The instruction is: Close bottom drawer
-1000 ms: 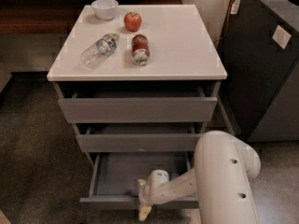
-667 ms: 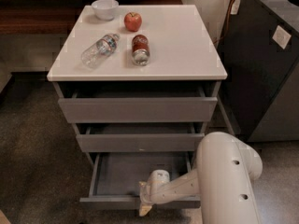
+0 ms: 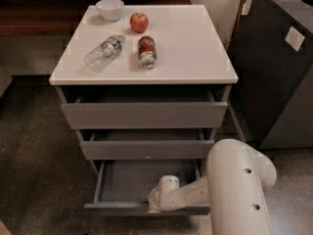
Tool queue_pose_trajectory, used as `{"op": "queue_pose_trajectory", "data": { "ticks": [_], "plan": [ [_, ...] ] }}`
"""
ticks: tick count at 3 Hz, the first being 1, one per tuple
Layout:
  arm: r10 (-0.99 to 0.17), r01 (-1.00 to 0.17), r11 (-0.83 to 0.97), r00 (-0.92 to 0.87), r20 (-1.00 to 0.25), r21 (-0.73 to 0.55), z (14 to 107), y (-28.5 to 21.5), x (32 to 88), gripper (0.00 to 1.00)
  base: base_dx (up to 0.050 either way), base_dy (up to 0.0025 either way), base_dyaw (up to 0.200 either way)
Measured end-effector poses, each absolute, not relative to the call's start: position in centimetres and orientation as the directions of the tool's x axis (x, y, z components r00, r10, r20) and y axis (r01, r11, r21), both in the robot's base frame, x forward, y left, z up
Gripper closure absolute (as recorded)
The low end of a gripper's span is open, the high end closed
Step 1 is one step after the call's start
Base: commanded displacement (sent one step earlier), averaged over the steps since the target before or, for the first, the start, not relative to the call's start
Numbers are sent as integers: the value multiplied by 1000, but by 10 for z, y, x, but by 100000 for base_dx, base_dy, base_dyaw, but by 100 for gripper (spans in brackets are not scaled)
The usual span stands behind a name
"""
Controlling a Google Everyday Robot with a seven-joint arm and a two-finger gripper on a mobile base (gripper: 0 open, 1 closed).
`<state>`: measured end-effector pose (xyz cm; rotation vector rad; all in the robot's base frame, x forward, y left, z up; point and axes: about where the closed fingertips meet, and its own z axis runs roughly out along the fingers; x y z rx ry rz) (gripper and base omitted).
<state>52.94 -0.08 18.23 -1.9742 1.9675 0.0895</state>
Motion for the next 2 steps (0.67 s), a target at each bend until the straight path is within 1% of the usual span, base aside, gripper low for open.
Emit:
{"op": "queue_pose_trajectory", "data": {
  "ticks": [1,2],
  "plan": [
    [-963,-974,25,37,-266,-224,186,-7,543,100,0,0,0],
    [-963,-974,25,37,-266,-224,186,-7,543,100,0,0,0]
  ]
}}
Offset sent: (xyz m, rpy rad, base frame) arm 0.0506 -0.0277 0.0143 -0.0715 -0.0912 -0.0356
